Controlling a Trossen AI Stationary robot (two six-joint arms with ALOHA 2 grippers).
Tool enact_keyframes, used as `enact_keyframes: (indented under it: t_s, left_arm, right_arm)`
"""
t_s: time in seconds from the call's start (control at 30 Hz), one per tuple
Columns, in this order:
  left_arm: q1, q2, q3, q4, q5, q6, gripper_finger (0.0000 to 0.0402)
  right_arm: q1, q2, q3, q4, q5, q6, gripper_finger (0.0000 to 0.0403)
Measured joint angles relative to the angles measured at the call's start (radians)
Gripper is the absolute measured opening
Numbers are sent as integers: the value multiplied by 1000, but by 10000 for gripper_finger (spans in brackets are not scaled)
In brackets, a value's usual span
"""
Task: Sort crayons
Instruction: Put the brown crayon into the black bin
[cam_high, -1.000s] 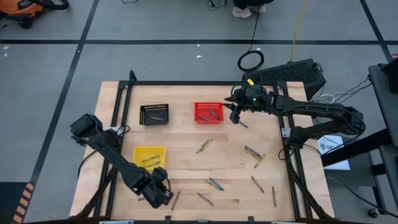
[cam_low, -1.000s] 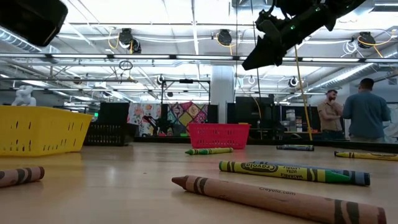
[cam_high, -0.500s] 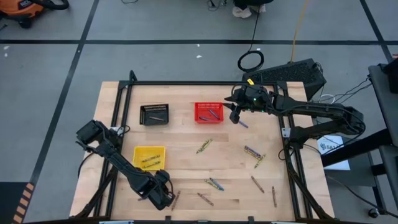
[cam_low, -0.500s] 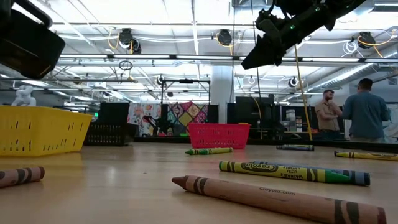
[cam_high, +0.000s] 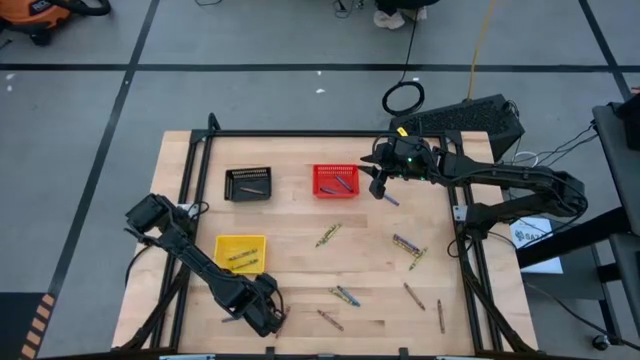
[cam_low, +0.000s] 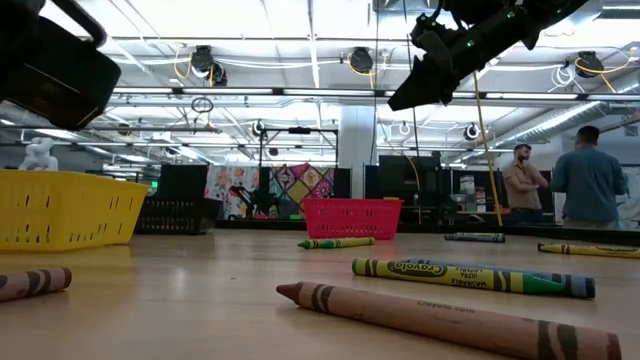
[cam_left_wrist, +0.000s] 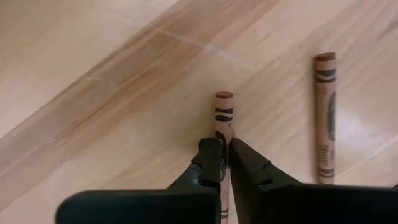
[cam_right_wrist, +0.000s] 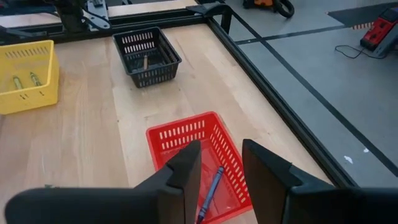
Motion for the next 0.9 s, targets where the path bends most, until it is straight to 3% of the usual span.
enact_keyframes:
  t_s: [0.3,0.57,0.9]
  left_arm:
    - [28,5,72,-4,-8,116,11]
    - [55,-17,178,-296,6,230,11]
    - [169,-152,222,-469,-169,457,11]
  right_arm:
    - [0,0,0,0,0,-15,105]
    - [0,0,0,0,0,-19,105]
    - [0,0,0,-10,-6,-18,105]
